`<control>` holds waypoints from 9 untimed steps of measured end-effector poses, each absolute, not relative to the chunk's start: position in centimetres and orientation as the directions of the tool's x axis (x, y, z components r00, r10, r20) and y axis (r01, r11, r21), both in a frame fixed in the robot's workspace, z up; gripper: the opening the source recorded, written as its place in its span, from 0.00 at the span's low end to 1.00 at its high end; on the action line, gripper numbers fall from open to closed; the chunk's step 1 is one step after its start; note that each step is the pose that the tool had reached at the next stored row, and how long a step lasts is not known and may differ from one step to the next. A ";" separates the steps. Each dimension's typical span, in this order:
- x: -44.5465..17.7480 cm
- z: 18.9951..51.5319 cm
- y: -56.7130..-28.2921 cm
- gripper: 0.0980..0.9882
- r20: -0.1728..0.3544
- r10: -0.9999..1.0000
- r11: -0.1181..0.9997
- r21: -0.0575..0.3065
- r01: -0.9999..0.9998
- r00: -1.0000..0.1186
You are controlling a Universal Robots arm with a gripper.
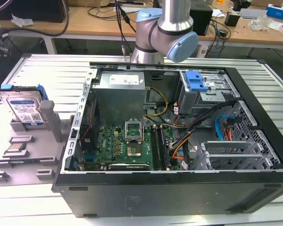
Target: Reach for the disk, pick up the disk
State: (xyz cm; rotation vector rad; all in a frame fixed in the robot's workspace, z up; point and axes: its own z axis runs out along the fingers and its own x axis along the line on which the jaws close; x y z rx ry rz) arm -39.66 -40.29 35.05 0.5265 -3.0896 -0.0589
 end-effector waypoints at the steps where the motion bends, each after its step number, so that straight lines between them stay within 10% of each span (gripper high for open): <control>1: -39.7 35.1 -40.3 0.01 0.000 -0.338 0.941 0.038 -0.338 -0.941; 9: -39.7 35.1 -40.3 0.01 0.001 -0.377 0.926 0.038 -0.376 -0.926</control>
